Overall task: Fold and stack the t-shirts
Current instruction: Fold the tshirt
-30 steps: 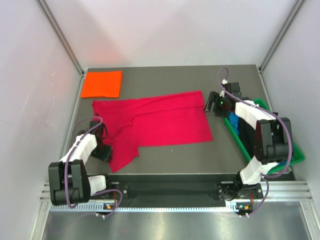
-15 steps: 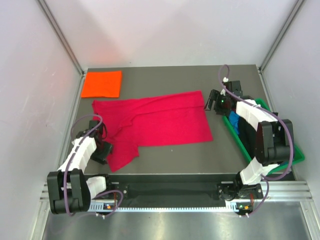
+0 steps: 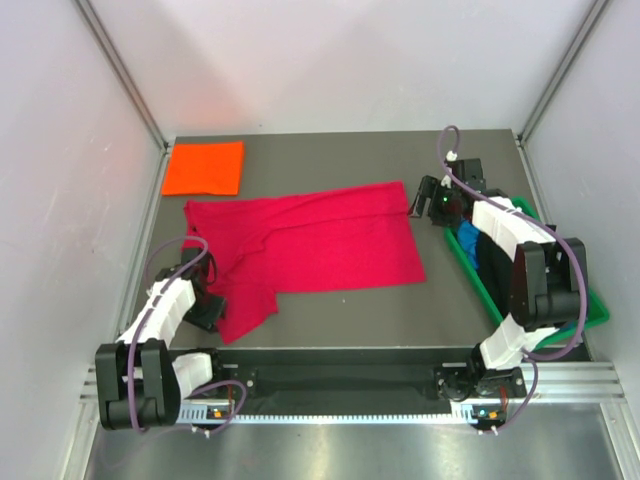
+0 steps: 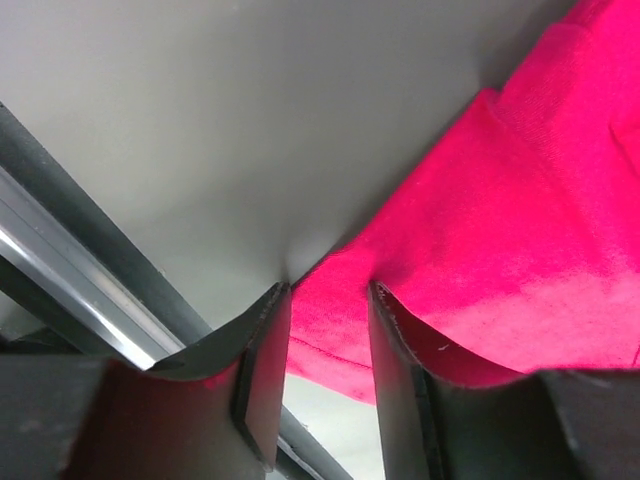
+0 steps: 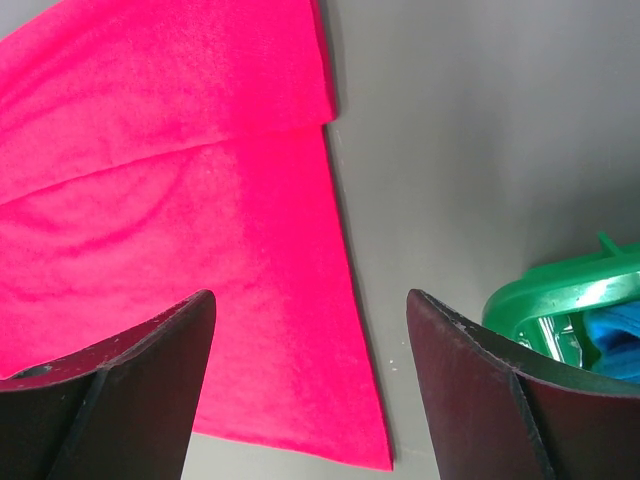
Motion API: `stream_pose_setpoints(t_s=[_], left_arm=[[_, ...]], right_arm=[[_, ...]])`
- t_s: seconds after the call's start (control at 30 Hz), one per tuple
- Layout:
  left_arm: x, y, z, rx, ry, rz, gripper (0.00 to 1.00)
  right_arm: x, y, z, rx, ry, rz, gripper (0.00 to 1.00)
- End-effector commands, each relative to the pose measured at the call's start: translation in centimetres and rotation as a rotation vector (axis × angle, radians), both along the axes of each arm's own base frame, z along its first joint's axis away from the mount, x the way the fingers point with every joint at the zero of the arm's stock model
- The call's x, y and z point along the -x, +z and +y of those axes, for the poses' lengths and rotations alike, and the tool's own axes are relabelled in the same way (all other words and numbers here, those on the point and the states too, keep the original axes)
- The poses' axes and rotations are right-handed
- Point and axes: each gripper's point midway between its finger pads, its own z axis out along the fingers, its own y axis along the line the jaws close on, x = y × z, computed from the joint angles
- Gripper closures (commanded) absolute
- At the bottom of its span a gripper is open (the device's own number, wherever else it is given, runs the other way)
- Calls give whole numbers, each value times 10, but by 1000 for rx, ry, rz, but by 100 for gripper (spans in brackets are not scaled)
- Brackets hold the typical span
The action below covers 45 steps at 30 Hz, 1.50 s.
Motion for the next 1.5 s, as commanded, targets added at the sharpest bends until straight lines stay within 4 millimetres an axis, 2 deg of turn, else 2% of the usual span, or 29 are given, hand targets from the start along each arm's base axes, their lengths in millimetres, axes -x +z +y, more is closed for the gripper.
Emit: stream_pose_setpoints(t_s=[0.0, 0.17, 0.23, 0.27, 0.3, 0.43, 0.47, 0.53, 0.6, 0.63, 0.73, 0.83, 0.9, 1.07, 1.27, 1.47], left_arm=[[-1, -4, 2, -18, 12, -9, 59], [1, -17, -7, 22, -24, -11, 74], [3, -20, -8, 29, -51, -14, 82], [2, -19, -9, 29, -61, -28, 95], [2, -19, -9, 29, -71, -32, 100], [-11, -3, -8, 20, -87, -131, 100], [-15, 1, -7, 13, -95, -150, 100], [-26, 17, -3, -14, -100, -211, 100], [-33, 28, -1, -28, -106, -249, 100], [-42, 39, 0, -33, -104, -285, 100], [-60, 61, 0, -38, -126, -348, 100], [-76, 78, -1, -43, -144, -408, 100], [-84, 84, -3, -33, -158, -437, 100], [-104, 105, -4, -41, -203, -497, 100], [-117, 123, -4, -51, -223, -560, 100], [-123, 130, -4, -56, -225, -590, 100]], right_arm=[[-13, 23, 4, -4, 16, -75, 23], [-7, 32, 5, -18, 12, -83, 22], [0, 25, 8, -45, 5, -55, 21], [3, 23, 6, -41, -11, -44, 22], [6, 21, 5, -44, -25, -37, 23], [24, 17, 5, -53, -75, -26, 25], [29, 26, 10, -51, -70, -53, 25], [41, 29, 16, -46, -68, -64, 25], [55, 29, 34, -25, -31, -70, 26], [69, 26, 45, -3, -14, -63, 26], [94, 11, 50, -19, -73, 0, 26], [111, -8, 41, -42, -198, 65, 27], [115, -17, 28, -19, -308, 97, 28], [126, -24, 1, 51, -500, 148, 31], [139, -37, -9, -17, -662, 157, 42], [142, -48, -10, -17, -704, 186, 43]])
